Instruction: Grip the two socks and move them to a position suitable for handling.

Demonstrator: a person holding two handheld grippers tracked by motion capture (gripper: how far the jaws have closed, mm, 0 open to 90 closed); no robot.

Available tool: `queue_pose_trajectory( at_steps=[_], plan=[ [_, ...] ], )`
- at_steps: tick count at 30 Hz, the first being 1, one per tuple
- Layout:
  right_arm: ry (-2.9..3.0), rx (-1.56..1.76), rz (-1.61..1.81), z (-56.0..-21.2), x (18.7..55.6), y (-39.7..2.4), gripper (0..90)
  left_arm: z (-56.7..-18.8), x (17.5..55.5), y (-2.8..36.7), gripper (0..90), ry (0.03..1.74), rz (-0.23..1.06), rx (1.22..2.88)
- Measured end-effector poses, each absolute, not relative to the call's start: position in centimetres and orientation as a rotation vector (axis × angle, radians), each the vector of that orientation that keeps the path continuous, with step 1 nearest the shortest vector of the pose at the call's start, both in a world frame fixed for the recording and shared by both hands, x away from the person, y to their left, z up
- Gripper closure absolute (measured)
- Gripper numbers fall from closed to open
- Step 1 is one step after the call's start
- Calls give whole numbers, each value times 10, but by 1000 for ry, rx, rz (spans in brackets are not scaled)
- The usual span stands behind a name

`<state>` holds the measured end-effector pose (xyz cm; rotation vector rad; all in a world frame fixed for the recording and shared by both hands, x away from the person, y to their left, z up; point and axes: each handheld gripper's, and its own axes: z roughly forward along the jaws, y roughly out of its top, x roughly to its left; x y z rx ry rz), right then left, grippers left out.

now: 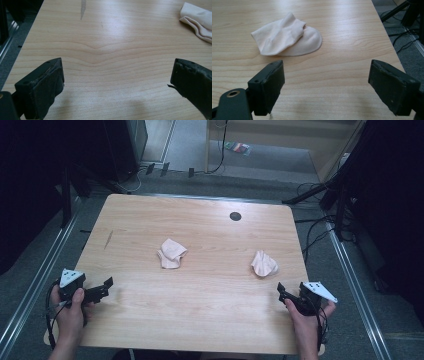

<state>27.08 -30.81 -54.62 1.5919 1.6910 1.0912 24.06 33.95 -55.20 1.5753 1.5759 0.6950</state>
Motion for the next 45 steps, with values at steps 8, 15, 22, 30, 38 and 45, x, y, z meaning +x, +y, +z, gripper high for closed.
queue_pose_trajectory(
  at_steps=[8, 15, 22, 30, 38, 45],
  plan=[
    [1693, 1572, 1119, -536, 273, -298, 140, -552, 241, 340, 0, 1581, 693, 1581],
    [1714, 1524, 1151, -517, 276, -277, 176, -552, 241, 340, 0, 1578, 690, 1574],
    [1756, 1504, 1143, -504, 291, -258, 259, -552, 241, 340, 0, 1579, 688, 1575],
    [1812, 1538, 1084, -512, 324, -237, 353, -552, 241, 340, 0, 1575, 691, 1576],
    [1847, 1617, 985, -530, 349, -233, 366, -552, 241, 340, 0, 1573, 690, 1578],
    [1843, 1641, 918, -541, 352, -236, 386, -552, 241, 339, 0, 1572, 692, 1579]
  ],
)
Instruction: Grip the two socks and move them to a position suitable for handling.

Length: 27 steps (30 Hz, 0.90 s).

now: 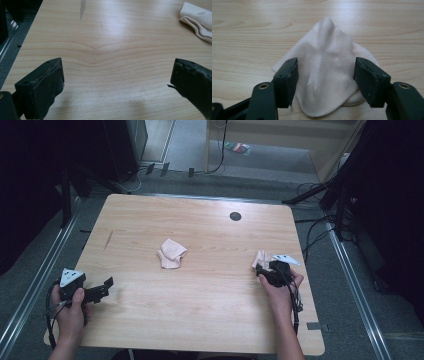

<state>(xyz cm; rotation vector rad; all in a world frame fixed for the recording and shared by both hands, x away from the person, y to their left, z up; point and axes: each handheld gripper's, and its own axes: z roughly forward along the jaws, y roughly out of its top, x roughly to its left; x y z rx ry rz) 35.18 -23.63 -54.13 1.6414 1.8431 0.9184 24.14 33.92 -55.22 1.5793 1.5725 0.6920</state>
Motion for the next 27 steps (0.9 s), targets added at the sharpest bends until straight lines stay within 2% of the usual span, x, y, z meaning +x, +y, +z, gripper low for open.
queue_pose_trajectory(
  at_steps=[4, 9, 10, 11, 12, 13, 17, 23, 27],
  plan=[
    [1826, 1612, 893, -545, 349, -236, 456, -552, 242, 339, 0, 1571, 688, 1587],
    [1789, 1573, 837, -548, 345, -234, 632, -552, 242, 338, 0, 1568, 693, 1595],
    [1789, 1573, 837, -548, 345, -234, 632, -552, 242, 338, 0, 1568, 693, 1595],
    [1776, 1575, 817, -548, 345, -235, 723, -552, 242, 338, 0, 1567, 693, 1594],
    [1776, 1575, 817, -548, 345, -235, 723, -552, 242, 338, 0, 1567, 693, 1594],
    [1765, 1566, 805, -548, 344, -236, 791, -552, 242, 339, 0, 1569, 689, 1594],
    [1751, 1586, 825, -548, 343, -238, 832, -552, 243, 339, 0, 1576, 674, 1596],
    [1720, 1573, 857, -540, 337, -239, 841, -552, 243, 339, 0, 1571, 662, 1595],
    [1682, 1532, 945, -516, 324, -239, 842, -552, 245, 339, 0, 1549, 646, 1600]
  ],
)
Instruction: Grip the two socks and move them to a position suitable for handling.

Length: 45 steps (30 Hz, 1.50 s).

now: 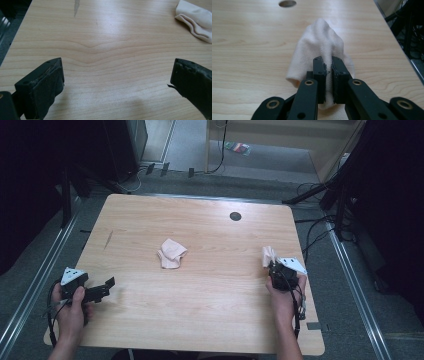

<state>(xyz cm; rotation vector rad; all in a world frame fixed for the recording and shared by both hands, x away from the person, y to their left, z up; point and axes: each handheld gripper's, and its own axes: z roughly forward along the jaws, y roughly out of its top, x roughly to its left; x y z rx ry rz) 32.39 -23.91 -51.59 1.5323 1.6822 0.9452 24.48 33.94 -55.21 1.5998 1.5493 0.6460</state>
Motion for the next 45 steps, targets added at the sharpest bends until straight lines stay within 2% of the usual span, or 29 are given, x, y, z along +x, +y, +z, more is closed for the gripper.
queue_pose_trajectory(
  at_steps=[10, 20, 32, 45],
  plan=[
    [1664, 1449, 1065, -479, 298, -230, 842, -544, 242, 330, 0, 1530, 706, 1627],
    [1762, 1364, 1124, -474, 278, -187, 842, -530, 233, 297, 0, 1427, 682, 1626],
    [1933, 1272, 1160, -491, 249, -127, 840, -524, 223, 239, 0, 1239, 622, 1662],
    [2099, 1195, 1119, -526, 239, -73, 840, -534, 223, 201, 0, 1169, 552, 1746]
  ],
)
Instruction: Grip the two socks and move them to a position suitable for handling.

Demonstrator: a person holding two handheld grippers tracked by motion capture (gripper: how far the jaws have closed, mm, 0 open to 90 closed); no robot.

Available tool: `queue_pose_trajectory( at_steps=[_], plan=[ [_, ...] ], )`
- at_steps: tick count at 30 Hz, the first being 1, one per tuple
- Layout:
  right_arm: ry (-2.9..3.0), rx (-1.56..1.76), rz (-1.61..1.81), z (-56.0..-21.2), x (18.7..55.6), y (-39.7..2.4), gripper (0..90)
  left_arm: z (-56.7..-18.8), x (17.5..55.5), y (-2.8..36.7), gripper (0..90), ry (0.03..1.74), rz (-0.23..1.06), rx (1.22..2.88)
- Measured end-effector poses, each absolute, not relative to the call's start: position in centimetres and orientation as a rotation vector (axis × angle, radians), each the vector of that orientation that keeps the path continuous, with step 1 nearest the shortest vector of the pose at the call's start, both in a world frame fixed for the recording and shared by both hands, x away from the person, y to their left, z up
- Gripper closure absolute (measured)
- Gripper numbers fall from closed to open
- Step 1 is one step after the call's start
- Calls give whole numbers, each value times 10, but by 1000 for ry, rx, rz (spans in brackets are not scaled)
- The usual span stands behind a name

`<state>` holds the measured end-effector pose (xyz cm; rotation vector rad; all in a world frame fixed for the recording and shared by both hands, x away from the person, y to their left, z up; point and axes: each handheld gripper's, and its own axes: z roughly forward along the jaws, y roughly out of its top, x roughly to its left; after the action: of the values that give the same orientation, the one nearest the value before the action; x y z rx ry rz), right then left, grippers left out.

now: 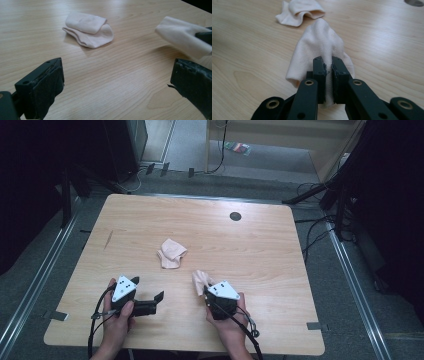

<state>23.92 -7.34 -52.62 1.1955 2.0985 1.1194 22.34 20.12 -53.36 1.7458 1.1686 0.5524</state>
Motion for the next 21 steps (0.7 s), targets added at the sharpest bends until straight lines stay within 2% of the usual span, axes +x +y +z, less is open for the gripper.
queue_pose_trajectory(
  at_steps=[3, 5, 6, 7, 8, 10, 14, 17, 21],
  plan=[
    [2112, 1199, 1128, -530, 239, -67, 836, -536, 224, 199, 0, 1168, 540, 1754],
    [2143, 1184, 1143, -534, 239, -63, 680, -537, 224, 197, 0, 1165, 539, 1763],
    [2143, 1184, 1143, -534, 239, -63, 680, -537, 224, 196, 0, 1164, 538, 1765],
    [2167, 1184, 1170, -531, 240, -63, 502, -538, 224, 196, 0, 1156, 538, 1776],
    [2159, 1199, 1185, -529, 240, -65, 473, -538, 224, 196, 0, 1156, 534, 1776],
    [2117, 1226, 1219, -522, 242, -73, 488, -539, 224, 196, 0, 1157, 534, 1773],
    [2062, 1323, 1277, -517, 249, -91, 672, -541, 226, 198, 0, 1165, 525, 1777],
    [2100, 1338, 1274, -522, 251, -91, 754, -542, 227, 197, 0, 1166, 525, 1784],
    [2153, 1325, 1225, -531, 253, -83, 744, -544, 228, 197, 0, 1168, 517, 1788]
  ],
)
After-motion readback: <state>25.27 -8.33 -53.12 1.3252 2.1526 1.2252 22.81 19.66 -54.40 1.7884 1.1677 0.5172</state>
